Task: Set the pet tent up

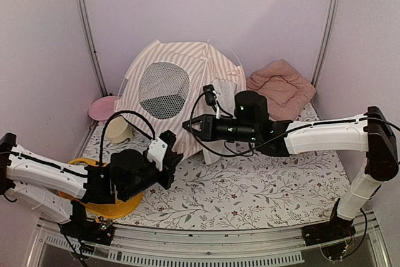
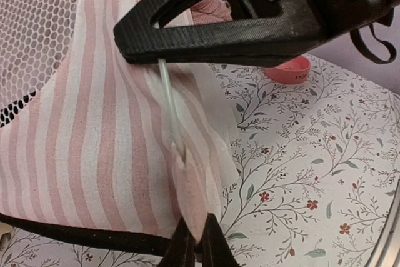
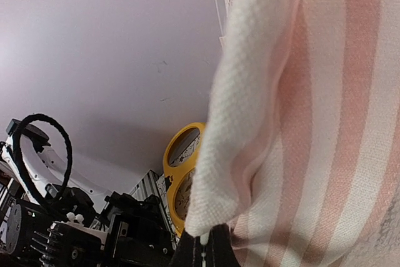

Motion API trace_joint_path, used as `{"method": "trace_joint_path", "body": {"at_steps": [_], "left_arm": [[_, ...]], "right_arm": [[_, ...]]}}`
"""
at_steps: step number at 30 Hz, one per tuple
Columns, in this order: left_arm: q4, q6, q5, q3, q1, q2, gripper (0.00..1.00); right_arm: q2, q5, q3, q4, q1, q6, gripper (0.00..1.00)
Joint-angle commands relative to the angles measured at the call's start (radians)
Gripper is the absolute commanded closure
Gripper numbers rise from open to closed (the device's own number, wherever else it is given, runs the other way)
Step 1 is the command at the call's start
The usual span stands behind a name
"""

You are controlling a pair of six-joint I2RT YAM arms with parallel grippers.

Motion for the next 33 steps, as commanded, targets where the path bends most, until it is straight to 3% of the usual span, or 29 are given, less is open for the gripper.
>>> {"method": "trace_joint_path", "body": {"at_steps": [1,8,17,23,27,33], "left_arm": [[0.049,-0.018,0.064,0.063,0.011,-0.006,0.92],[0.058,-0.04,0.126,0.082,0.028,-0.038,0.67],[-0.095,-0.133,-0.033,0.098,0.091,-0.17,0.6],[-0.269,-0.25,-0.022,0.103,0.267,-0.35,0.53],[-0.359,-0.298,0.096,0.116,0.437,-0.414,0.5],[-0.416,-0.323,0.297,0.152,0.624,-0.332,0.46]], "right_arm": [[0.023,0.098,-0.008,-0.041,0.012,-0.041,1.0],[0.013,0.194,-0.039,-0.077,0.016,-0.073,1.0],[0.005,0.292,-0.066,-0.183,-0.006,-0.107,1.0],[-0.057,0.36,-0.166,-0.32,-0.106,-0.079,1.0],[-0.123,0.383,-0.244,-0.359,-0.129,-0.09,0.76],[-0.227,0.394,-0.284,-0.401,-0.129,-0.103,0.46]]}}
